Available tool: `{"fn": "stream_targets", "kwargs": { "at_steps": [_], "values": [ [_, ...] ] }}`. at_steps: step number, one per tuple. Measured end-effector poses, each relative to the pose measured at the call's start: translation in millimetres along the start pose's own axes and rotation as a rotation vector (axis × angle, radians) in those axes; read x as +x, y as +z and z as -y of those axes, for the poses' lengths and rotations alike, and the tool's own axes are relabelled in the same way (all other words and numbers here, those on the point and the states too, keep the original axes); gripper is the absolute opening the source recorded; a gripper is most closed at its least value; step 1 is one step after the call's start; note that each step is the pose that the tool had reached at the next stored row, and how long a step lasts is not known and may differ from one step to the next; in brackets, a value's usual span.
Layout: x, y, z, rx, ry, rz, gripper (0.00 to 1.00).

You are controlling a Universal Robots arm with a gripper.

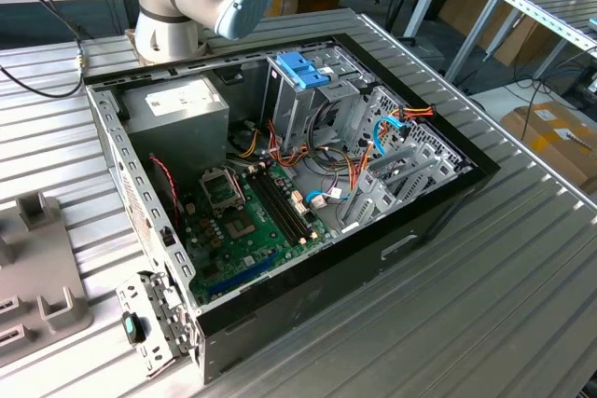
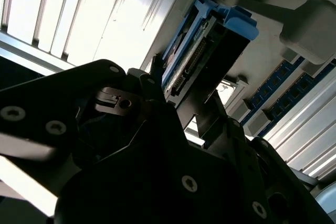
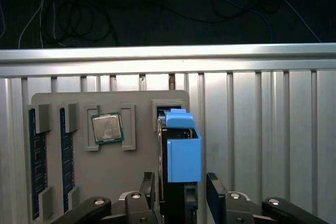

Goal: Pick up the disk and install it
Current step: 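Pick up the disk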

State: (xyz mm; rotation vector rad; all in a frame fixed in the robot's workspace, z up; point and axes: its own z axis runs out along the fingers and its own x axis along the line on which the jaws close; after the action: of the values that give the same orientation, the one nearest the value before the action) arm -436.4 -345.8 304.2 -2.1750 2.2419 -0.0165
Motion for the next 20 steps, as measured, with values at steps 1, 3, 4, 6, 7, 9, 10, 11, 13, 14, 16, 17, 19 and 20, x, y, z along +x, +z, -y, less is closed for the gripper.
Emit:
{"fn": "stream_targets", "kwargs": {
  "at_steps": [1, 3, 4, 6, 7, 9, 10, 11, 13, 14, 16, 17, 19, 20],
  "values": [
    [0.1, 0.0, 0.0, 0.0001, 0.000, 0.0000, 0.51],
    [0.3, 0.0, 0.0, 0.0000, 0.000, 0.0001, 0.51],
    [0.4, 0.0, 0.0, 0.0000, 0.000, 0.0000, 0.51],
    [0.6, 0.0, 0.0, 0.0000, 0.000, 0.0000, 0.50],
    [0.7, 0.0, 0.0, 0.0000, 0.000, 0.0000, 0.44],
    [0.9, -0.1, 0.0, -0.0003, 0.000, -0.0001, 0.37],
    [1.0, -0.1, 0.0, -0.0001, 0.000, 0.0000, 0.35],
    [1.1, 0.0, 0.0, -0.0001, 0.000, 0.0000, 0.35],
    [1.3, 0.0, 0.0, 0.0000, 0.000, -0.0001, 0.35],
    [1.4, 0.0, 0.0, 0.0000, 0.000, 0.0000, 0.35],
    [2.1, 0.0, 0.1, -0.0001, 0.000, 0.0000, 0.35],
    [2.3, 0.0, 0.1, -0.0001, 0.000, 0.0000, 0.35],
    [2.4, 0.0, 0.1, 0.0000, 0.000, 0.0000, 0.35],
    [2.5, 0.0, 0.1, 0.0000, 0.000, 0.0000, 0.35]
  ]
}}
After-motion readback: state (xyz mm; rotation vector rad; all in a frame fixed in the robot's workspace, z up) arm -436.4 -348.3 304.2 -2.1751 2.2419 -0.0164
